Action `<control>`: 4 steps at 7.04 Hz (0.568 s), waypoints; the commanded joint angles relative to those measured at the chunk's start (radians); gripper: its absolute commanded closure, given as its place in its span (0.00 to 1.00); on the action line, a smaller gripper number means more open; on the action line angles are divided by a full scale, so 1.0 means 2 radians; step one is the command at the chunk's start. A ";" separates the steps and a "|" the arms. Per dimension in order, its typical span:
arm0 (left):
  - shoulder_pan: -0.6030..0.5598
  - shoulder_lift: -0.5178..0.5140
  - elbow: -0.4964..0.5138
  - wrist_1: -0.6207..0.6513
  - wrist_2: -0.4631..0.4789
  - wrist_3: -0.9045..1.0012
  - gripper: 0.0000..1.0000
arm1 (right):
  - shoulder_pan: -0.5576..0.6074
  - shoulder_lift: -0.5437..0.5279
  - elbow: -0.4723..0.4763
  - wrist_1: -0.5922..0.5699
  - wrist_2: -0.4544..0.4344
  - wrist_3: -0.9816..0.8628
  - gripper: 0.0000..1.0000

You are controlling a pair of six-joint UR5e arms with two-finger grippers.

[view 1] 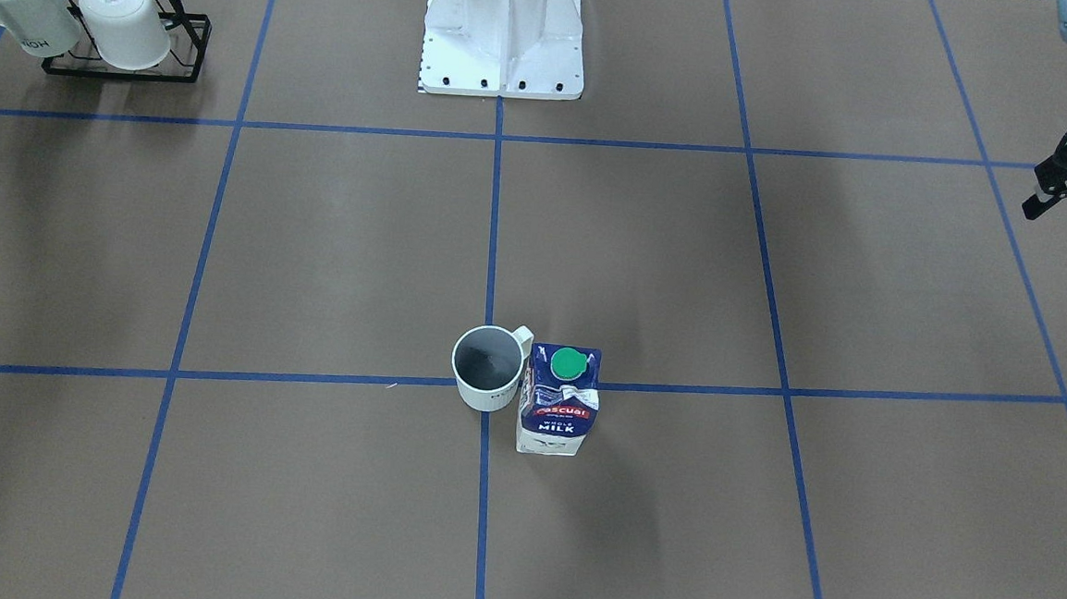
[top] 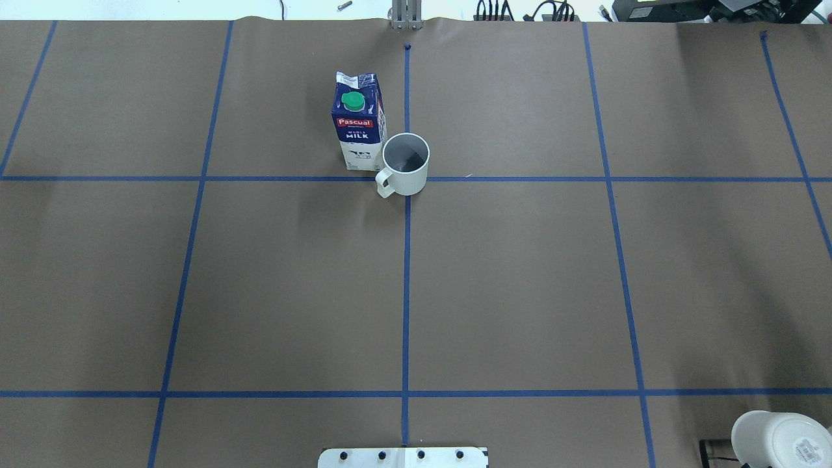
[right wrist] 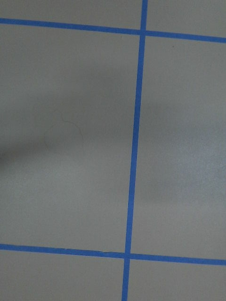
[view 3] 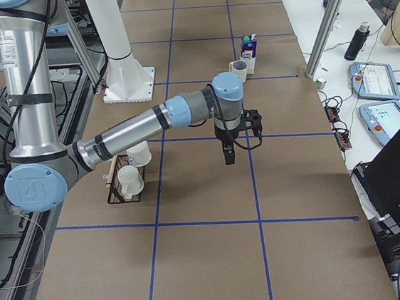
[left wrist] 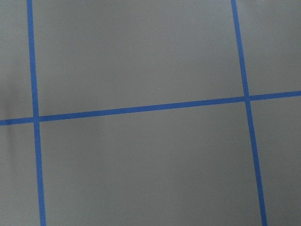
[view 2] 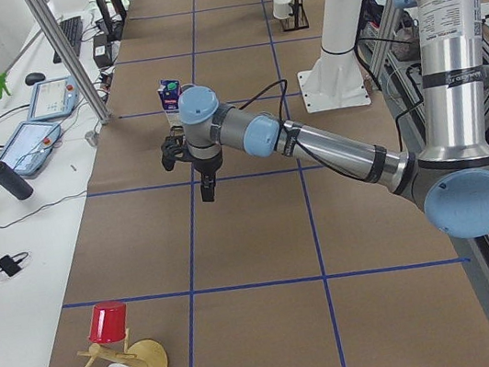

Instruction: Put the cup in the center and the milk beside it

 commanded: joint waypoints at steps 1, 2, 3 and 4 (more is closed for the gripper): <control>0.000 -0.001 0.006 -0.002 0.001 0.001 0.02 | -0.002 0.000 0.001 0.000 -0.003 -0.003 0.00; -0.001 0.002 0.004 -0.020 0.001 -0.004 0.02 | -0.003 0.000 0.001 0.000 -0.003 0.000 0.00; -0.001 0.004 0.005 -0.028 0.000 -0.004 0.02 | -0.007 0.000 0.001 0.000 -0.002 0.002 0.00; -0.001 0.005 0.006 -0.026 0.001 -0.005 0.02 | -0.007 0.000 0.001 0.000 -0.002 0.002 0.00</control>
